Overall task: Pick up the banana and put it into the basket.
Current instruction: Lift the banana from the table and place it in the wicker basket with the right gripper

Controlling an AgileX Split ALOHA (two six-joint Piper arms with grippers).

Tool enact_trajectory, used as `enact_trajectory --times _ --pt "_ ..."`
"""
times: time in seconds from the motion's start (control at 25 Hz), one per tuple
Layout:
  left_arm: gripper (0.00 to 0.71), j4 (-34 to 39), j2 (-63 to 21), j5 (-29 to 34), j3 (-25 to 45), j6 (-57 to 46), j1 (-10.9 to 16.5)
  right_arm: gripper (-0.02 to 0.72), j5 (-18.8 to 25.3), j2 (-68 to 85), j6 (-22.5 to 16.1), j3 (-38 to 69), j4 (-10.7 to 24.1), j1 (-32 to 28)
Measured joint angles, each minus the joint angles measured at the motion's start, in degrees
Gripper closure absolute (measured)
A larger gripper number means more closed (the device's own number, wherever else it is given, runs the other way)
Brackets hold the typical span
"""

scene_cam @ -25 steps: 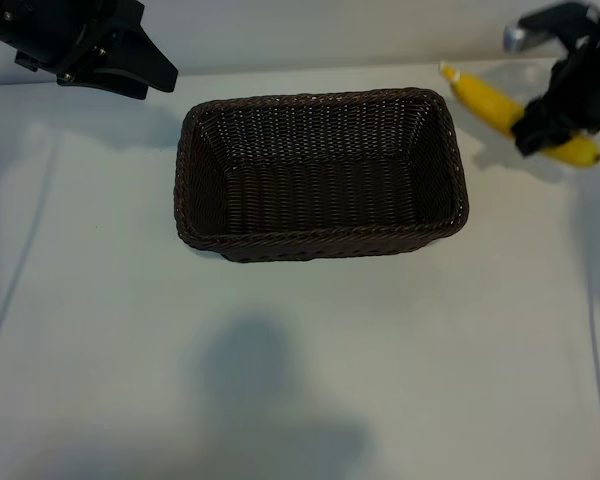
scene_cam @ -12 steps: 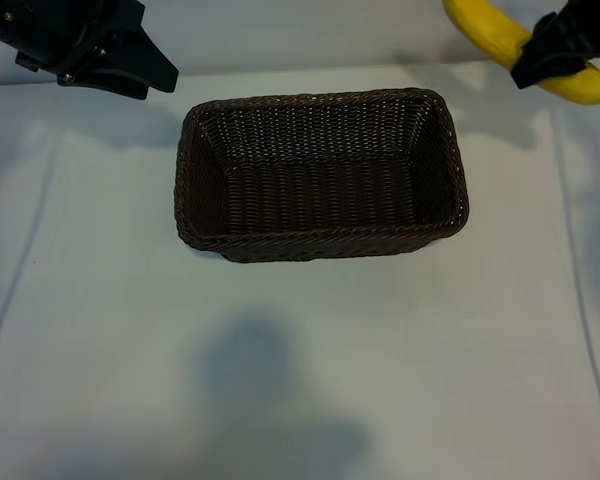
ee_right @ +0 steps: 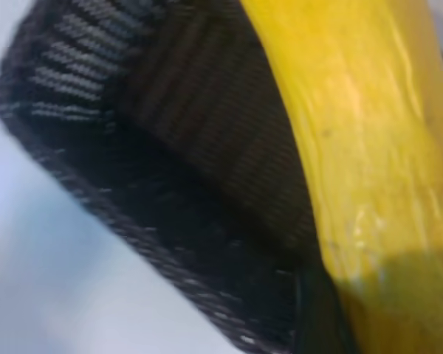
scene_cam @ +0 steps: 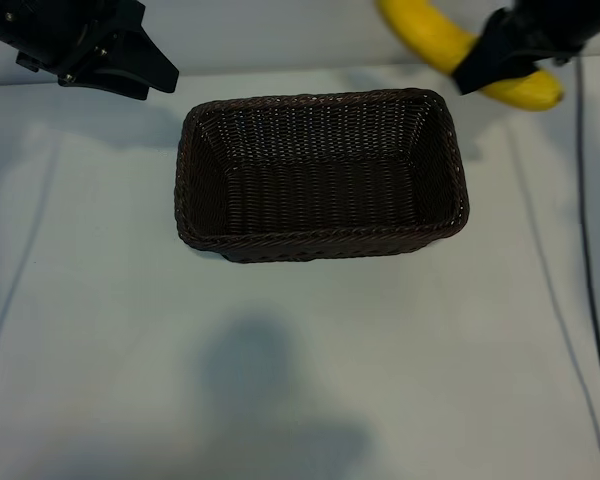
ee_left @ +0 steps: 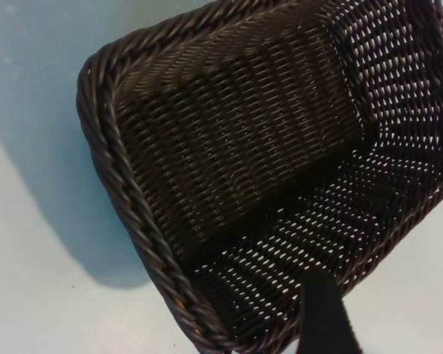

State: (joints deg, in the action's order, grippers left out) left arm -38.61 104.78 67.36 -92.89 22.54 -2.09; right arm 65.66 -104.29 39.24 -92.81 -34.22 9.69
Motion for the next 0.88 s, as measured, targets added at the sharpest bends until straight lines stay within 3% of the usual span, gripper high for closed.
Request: enact_trajectory --times 0.32,0.56,0.88 --pt "0.257 -0.12 0.0 0.0 0.0 -0.05 0.0 0.256 -4.52 0.0 -3.04 0.0 0.04 7.71" --pt "0.257 -0.17 0.0 0.0 0.0 -0.1 0.0 0.257 -7.77 -0.73 -6.11 0.0 3.99 11.5" --pt "0.257 -0.17 0.0 0.0 0.0 -0.16 0.0 0.257 -10.87 -6.91 -7.14 0.0 4.98 13.62"
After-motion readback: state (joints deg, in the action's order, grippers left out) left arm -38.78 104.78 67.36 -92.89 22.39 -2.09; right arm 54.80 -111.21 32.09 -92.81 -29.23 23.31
